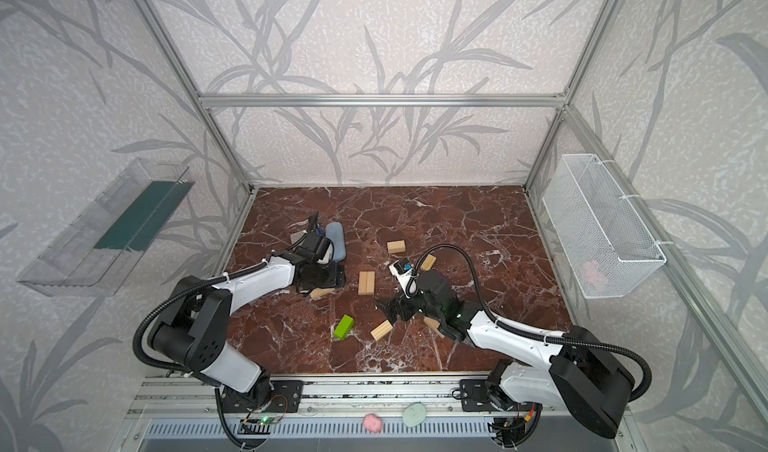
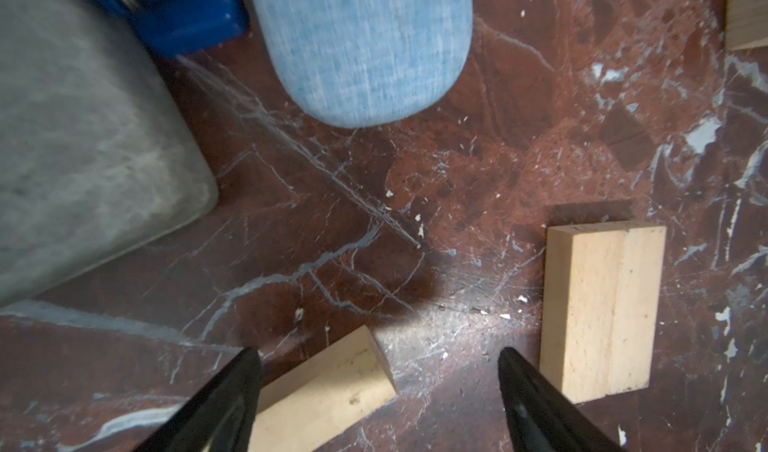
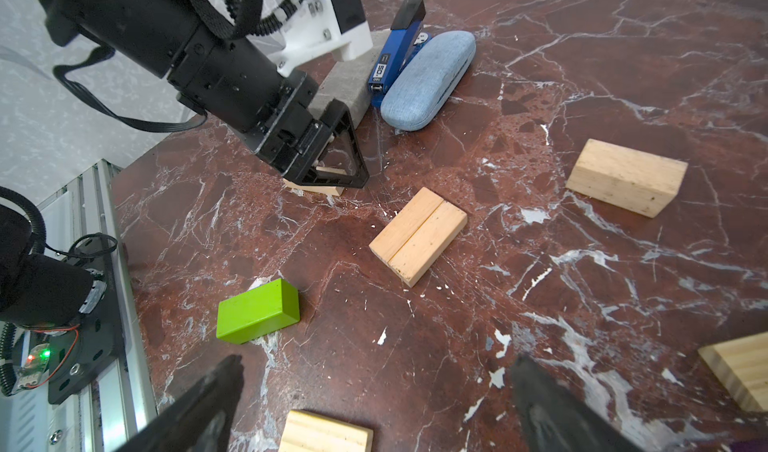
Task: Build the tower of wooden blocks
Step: 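Lower the left gripper and grasp a long wooden block near the glasses case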
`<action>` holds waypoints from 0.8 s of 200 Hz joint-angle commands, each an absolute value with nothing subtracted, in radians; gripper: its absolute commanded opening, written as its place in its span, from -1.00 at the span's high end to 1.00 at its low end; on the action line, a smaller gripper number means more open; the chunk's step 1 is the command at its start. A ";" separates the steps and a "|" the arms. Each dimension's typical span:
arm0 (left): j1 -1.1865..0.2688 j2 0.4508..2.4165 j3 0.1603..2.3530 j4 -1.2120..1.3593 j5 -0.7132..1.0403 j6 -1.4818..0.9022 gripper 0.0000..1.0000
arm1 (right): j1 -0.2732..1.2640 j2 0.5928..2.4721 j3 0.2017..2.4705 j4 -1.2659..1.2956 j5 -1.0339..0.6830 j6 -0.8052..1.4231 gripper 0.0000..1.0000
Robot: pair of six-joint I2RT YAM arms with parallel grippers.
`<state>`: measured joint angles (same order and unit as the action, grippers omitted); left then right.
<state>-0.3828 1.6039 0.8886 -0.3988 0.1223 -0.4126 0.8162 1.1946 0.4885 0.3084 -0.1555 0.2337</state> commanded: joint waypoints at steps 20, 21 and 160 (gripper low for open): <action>-0.379 1.615 0.908 -0.450 0.146 -0.390 -0.76 | 0.813 1.152 0.471 0.326 -0.120 0.220 -0.98; -0.379 1.615 0.908 -0.450 0.147 -0.389 -0.77 | 0.812 1.152 0.470 0.326 -0.119 0.219 -0.98; -0.473 1.486 0.768 -0.430 0.083 -0.546 -0.50 | 0.812 1.144 0.471 0.302 -0.071 0.235 -0.98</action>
<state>-0.4488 1.5124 0.7876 -0.4339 0.1066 -0.5034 0.8162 1.1648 0.4839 0.3088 -0.0971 0.2344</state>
